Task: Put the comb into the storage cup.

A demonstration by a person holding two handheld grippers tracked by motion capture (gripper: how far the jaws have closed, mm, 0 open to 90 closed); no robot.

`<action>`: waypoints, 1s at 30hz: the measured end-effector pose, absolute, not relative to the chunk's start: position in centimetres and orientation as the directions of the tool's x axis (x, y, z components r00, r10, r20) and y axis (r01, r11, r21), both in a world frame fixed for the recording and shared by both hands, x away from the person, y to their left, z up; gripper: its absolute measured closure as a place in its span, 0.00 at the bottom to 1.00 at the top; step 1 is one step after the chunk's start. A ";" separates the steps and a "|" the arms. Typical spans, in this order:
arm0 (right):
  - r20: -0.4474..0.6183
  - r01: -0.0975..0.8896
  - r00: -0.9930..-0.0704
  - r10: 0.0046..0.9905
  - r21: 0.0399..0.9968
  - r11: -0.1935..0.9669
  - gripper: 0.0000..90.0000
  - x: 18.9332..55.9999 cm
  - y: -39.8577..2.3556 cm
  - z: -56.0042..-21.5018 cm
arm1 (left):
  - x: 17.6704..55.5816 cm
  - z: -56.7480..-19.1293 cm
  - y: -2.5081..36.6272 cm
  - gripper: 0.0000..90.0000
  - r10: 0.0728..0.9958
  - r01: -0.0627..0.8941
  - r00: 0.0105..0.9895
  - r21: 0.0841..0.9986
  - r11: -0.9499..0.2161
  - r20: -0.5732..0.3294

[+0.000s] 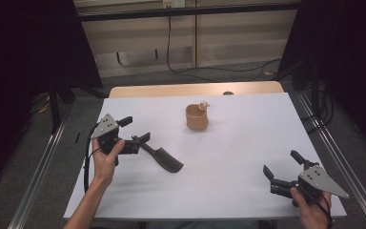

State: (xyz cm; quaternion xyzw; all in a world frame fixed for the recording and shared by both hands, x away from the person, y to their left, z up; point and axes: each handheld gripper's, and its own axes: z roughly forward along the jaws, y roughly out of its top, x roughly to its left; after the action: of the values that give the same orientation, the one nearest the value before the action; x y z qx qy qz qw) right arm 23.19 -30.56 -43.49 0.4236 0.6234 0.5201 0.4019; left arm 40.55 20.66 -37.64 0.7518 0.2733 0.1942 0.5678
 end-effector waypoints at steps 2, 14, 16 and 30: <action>-0.059 0.109 -0.319 0.946 0.989 0.098 0.00 23.2 -30.5 -43.5 | 40.7 -37.6 20.6 0.05 0.629 0.197 0.777 0.955 -0.223 -0.013; -0.065 0.108 -0.319 0.946 0.989 0.104 0.00 23.1 -30.4 -43.5 | 42.0 -37.8 20.0 0.05 0.539 0.211 0.843 0.912 -0.353 0.013; -0.064 0.110 -0.325 0.943 0.988 0.105 0.00 23.1 -30.3 -43.5 | 42.1 -37.9 19.4 0.05 0.499 0.188 0.865 0.887 -0.422 0.054; -0.054 0.124 -0.336 0.940 0.987 0.101 0.00 23.3 -30.4 -43.7 | 44.3 -37.7 16.8 0.07 0.441 0.237 0.894 0.746 -0.622 0.083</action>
State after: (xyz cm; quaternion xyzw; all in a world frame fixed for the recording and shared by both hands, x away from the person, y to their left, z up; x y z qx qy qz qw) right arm 23.27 -30.41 -43.66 0.4223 0.6298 0.5209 0.3920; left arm 44.32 16.84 -37.74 0.8910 0.1904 0.1304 0.3910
